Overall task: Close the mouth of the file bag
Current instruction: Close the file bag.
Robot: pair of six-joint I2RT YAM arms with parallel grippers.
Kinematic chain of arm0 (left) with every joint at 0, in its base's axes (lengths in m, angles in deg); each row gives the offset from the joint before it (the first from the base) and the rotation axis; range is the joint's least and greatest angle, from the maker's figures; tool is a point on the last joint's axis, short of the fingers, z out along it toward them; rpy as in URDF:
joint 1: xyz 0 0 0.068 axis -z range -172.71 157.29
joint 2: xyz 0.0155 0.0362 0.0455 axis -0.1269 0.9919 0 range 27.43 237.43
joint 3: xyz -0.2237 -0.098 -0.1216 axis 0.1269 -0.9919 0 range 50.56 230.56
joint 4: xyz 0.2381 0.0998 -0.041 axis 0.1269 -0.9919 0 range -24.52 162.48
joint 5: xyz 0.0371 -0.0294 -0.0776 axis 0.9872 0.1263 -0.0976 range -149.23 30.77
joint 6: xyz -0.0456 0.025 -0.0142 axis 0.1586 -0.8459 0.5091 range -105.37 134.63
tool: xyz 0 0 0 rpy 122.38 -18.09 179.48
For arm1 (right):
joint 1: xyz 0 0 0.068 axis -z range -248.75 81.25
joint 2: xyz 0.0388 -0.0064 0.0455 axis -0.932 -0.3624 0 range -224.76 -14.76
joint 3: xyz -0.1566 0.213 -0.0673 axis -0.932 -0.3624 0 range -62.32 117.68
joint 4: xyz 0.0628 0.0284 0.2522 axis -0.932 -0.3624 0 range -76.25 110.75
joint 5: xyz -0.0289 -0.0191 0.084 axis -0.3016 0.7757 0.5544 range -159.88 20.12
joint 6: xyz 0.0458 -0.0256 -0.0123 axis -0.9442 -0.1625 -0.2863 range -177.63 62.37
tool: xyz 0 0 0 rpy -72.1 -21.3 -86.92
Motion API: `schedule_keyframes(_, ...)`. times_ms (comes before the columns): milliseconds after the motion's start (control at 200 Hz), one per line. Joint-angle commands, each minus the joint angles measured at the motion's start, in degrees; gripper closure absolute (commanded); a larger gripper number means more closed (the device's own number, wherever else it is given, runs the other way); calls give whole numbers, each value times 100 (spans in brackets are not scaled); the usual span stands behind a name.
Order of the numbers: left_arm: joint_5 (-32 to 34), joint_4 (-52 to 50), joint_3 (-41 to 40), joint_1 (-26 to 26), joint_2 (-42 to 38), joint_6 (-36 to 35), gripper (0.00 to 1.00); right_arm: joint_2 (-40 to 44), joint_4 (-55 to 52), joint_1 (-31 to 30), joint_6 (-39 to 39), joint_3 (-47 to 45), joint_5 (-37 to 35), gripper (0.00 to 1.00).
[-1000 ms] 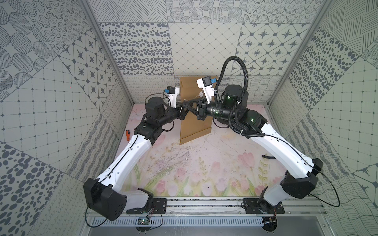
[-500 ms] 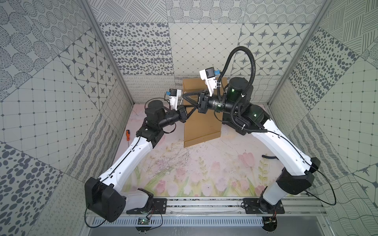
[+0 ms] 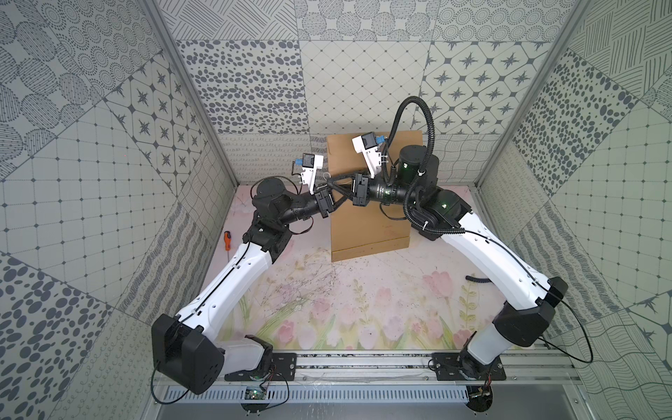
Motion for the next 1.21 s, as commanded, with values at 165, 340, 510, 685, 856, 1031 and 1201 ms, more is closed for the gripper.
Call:
schedule_keyframes(165, -599, 982, 362, -193, 119, 476, 100, 934, 400, 299, -99, -828, 401, 100)
schedule_keyframes(340, -685, 966, 494, -207, 156, 519, 100, 1159, 470, 447, -203, -1195, 641, 100)
schedule_keyframes(510, -779, 973, 582, -212, 163, 533, 100, 1318, 523, 630, -286, -1487, 684, 100)
schedule_keyframes(685, -832, 839, 654, -212, 143, 478, 100, 1468, 637, 813, -431, -1758, 781, 100)
schedule_keyframes(856, -926, 717, 696, -232, 113, 369, 100, 1601, 538, 928, -391, -1842, 718, 100)
schedule_keyframes(1031, -1174, 359, 829, -241, 52, 43, 100, 1687, 427, 1128, -451, -1891, 693, 100)
schedule_keyframes(1201, -1529, 301, 832, -237, 23, -99, 100, 1708, 222, 1233, -402, -1821, 633, 100)
